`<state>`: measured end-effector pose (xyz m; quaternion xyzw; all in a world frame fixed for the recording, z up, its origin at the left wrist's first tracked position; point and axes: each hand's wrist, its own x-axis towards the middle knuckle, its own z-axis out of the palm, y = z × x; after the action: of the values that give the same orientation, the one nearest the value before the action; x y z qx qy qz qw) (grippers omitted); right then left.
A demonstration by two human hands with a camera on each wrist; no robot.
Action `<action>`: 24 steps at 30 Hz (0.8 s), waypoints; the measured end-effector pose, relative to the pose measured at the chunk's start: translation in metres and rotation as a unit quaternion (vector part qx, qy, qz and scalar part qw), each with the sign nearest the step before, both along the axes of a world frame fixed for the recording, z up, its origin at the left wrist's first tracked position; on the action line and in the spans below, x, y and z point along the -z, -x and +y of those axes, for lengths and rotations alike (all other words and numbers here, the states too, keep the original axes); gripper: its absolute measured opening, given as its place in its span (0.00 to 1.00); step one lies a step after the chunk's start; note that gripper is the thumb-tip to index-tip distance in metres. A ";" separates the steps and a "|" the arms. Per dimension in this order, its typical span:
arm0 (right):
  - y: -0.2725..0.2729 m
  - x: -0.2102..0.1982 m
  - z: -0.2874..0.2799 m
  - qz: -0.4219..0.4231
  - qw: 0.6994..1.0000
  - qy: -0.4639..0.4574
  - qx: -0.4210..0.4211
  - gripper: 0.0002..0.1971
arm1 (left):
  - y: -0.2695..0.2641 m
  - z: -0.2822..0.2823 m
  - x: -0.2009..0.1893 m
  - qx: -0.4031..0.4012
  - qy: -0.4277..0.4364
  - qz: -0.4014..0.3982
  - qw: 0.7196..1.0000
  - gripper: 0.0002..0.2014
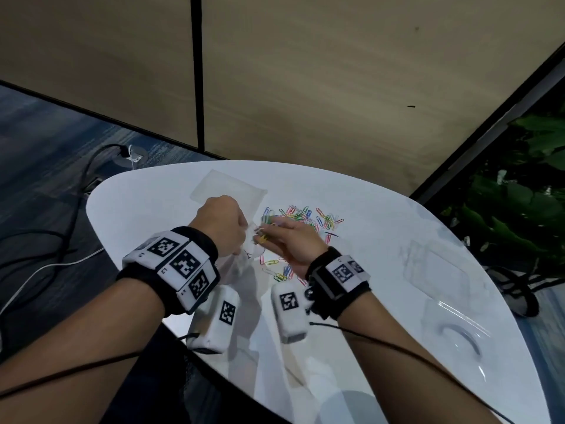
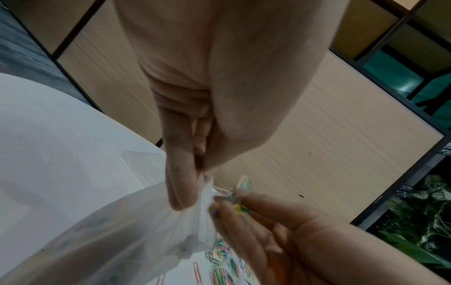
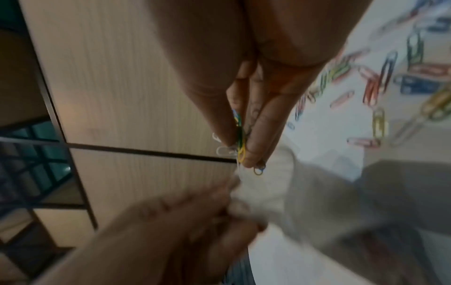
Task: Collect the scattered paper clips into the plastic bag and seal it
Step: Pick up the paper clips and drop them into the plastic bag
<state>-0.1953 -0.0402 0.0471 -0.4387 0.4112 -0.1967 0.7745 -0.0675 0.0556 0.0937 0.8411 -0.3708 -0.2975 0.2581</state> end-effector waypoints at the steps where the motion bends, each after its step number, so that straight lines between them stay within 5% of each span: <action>1: -0.006 0.003 0.007 0.015 1.000 0.008 -0.014 0.10 | 0.001 -0.002 0.001 -0.002 0.004 0.002 1.000 0.09; 5: -0.020 0.014 0.020 0.156 0.970 0.174 -0.060 0.08 | 0.000 -0.003 0.005 -0.003 0.016 0.014 1.000 0.09; 10: -0.027 -0.005 0.021 0.296 0.797 0.489 -0.193 0.07 | -0.004 0.001 0.005 -0.009 0.023 0.021 0.999 0.09; 12: -0.032 -0.013 0.016 0.295 0.764 0.511 -0.261 0.08 | -0.007 0.005 0.004 -0.015 0.027 0.020 0.999 0.10; 14: -0.033 -0.022 0.007 0.273 0.774 0.484 -0.303 0.09 | -0.013 0.009 0.003 -0.030 0.038 0.022 0.999 0.10; 19: -0.027 -0.026 -0.026 0.114 0.912 0.334 -0.207 0.08 | -0.028 0.020 -0.002 -0.061 0.041 0.037 0.997 0.11; 21: -0.029 -0.009 -0.050 0.154 0.917 0.332 -0.160 0.10 | -0.031 0.021 -0.001 -0.060 0.042 0.033 0.997 0.12; 22: -0.031 0.002 -0.064 0.229 0.883 0.378 -0.162 0.12 | -0.031 0.020 -0.001 -0.060 0.041 0.031 0.997 0.12; 24: -0.039 0.029 -0.086 0.391 0.749 0.482 -0.233 0.16 | -0.032 0.019 0.000 -0.061 0.038 0.025 0.997 0.11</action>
<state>-0.1566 -0.1261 0.0178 -0.8743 0.4139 0.0067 0.2535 -0.0353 0.0748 0.0933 0.8438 -0.3233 -0.2882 0.3168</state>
